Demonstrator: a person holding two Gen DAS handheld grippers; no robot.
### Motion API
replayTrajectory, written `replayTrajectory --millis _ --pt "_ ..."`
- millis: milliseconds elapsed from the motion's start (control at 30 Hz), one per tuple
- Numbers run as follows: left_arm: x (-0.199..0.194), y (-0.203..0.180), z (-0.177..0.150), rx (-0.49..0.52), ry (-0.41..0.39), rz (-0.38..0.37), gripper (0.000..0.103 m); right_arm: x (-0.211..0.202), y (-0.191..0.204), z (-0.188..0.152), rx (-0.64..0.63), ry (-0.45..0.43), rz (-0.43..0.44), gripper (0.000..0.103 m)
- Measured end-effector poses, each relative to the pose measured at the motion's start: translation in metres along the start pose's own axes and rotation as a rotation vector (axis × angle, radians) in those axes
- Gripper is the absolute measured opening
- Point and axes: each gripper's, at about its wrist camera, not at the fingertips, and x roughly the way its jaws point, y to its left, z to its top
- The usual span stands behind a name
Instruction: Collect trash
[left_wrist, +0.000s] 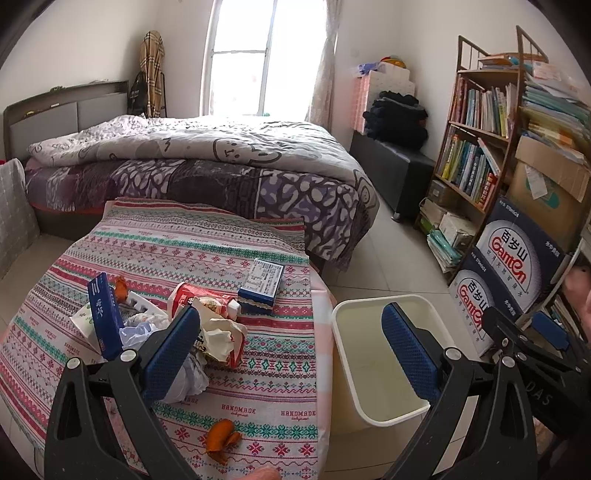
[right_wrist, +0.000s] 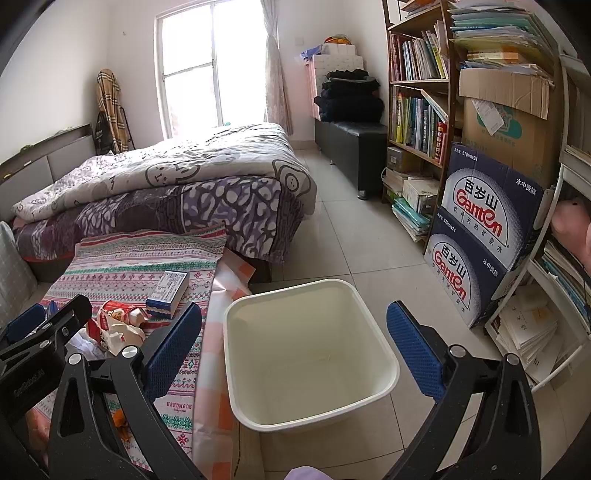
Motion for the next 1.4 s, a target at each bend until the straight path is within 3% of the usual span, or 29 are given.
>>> replayTrajectory --millis 1233,1400 --pt "0.005 0.003 -0.001 -0.004 0.033 0.015 0.096 0.004 0.006 -0.010 0.004 0.015 0.006 0.096" --pt "0.008 0.010 -0.001 -0.011 0.050 0.051 0.096 0.014 0.012 -0.013 0.069 0.089 0.050 0.096"
